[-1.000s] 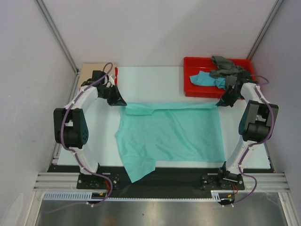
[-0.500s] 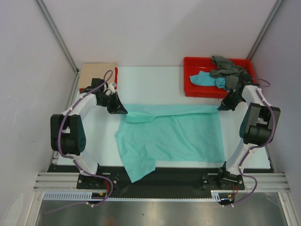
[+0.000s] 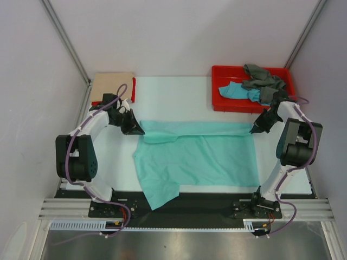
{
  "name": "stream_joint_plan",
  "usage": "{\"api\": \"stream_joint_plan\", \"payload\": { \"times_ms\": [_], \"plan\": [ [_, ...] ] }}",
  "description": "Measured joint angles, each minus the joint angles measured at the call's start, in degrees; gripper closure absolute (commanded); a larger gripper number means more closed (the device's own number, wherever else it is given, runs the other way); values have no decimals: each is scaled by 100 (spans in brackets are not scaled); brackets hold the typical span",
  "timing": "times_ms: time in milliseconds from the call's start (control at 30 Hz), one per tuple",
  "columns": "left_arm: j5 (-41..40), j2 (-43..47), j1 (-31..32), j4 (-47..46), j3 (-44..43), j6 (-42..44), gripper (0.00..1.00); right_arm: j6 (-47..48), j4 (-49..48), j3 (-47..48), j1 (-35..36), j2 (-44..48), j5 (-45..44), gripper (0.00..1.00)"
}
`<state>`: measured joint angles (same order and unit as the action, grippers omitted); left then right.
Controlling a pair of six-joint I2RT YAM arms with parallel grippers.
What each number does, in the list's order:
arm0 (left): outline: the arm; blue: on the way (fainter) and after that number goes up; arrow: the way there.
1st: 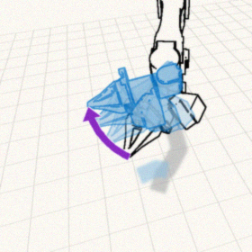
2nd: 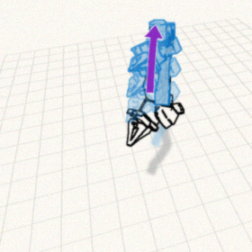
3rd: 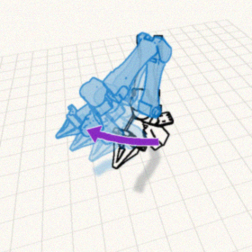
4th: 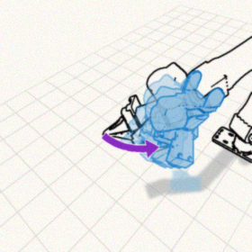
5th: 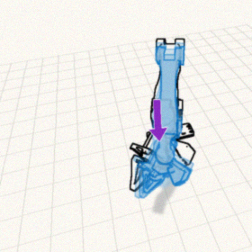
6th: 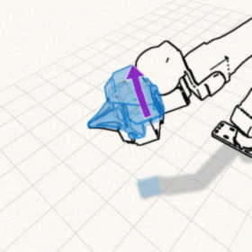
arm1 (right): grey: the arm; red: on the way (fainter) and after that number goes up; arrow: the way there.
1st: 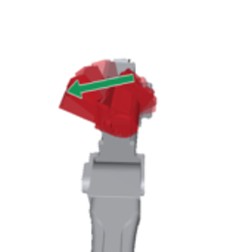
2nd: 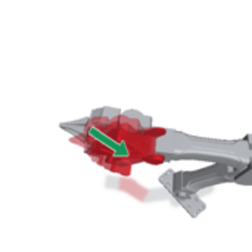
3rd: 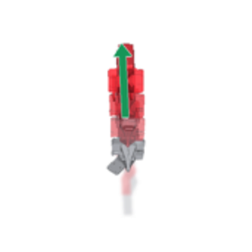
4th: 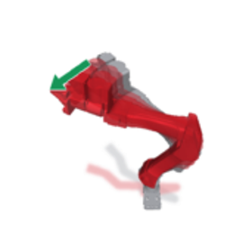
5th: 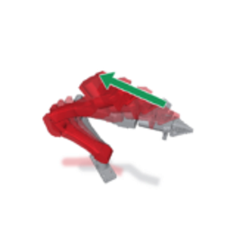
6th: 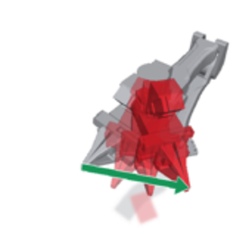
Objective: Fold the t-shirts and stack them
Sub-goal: Fold the tshirt
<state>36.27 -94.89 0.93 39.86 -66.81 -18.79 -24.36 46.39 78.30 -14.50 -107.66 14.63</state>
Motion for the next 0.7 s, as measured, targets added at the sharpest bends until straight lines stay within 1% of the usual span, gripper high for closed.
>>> {"api": "stream_joint_plan", "payload": {
  "times_ms": [233, 700],
  "plan": [
    [35, -42, 0, 20, 212, 129, 100, 0, -57, -210, 0, 0, -66, 100],
    [129, -125, 0, 7, 380, 232, 100, 2, -166, -321, 0, 0, -133, 100]
  ]
}}
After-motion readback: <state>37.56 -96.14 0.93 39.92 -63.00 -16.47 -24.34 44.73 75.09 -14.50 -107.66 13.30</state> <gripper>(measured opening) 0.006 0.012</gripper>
